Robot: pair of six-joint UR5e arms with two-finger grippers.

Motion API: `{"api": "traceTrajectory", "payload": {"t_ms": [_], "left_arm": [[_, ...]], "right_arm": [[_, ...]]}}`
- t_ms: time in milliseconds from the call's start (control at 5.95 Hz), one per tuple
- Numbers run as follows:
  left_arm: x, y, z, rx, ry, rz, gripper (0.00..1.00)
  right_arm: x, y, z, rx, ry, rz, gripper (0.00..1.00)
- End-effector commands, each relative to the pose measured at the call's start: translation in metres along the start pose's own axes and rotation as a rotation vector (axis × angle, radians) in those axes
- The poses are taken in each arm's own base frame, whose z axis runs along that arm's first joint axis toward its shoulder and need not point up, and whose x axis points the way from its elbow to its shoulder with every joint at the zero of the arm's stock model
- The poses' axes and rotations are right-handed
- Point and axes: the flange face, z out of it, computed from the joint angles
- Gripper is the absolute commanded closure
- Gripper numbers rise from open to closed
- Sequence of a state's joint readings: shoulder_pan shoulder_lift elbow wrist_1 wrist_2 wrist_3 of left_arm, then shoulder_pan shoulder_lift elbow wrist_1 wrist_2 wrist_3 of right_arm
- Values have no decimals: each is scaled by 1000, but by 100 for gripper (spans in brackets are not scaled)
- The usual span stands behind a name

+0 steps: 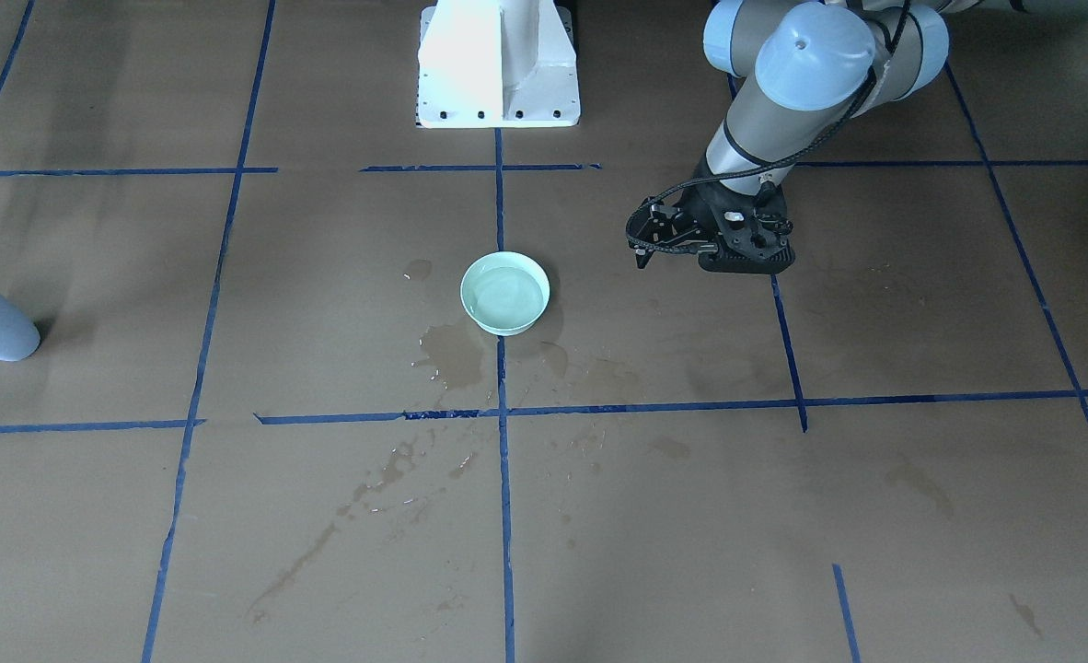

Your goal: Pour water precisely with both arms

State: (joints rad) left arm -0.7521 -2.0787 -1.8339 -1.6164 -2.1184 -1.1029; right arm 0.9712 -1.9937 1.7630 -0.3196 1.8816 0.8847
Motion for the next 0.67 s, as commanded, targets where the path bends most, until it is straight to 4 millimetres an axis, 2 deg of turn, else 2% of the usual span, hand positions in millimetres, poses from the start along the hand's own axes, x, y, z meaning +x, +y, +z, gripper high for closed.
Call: {"api": "traceTrajectory", "payload": {"t_ms": [0,504], "left_arm": [[1,1,-1,1,3,-5,0],[2,2,1,-3,2,-5,0]], "right_arm": [[0,23,24,101,17,3,2],[1,45,53,185,95,-42,1]]}}
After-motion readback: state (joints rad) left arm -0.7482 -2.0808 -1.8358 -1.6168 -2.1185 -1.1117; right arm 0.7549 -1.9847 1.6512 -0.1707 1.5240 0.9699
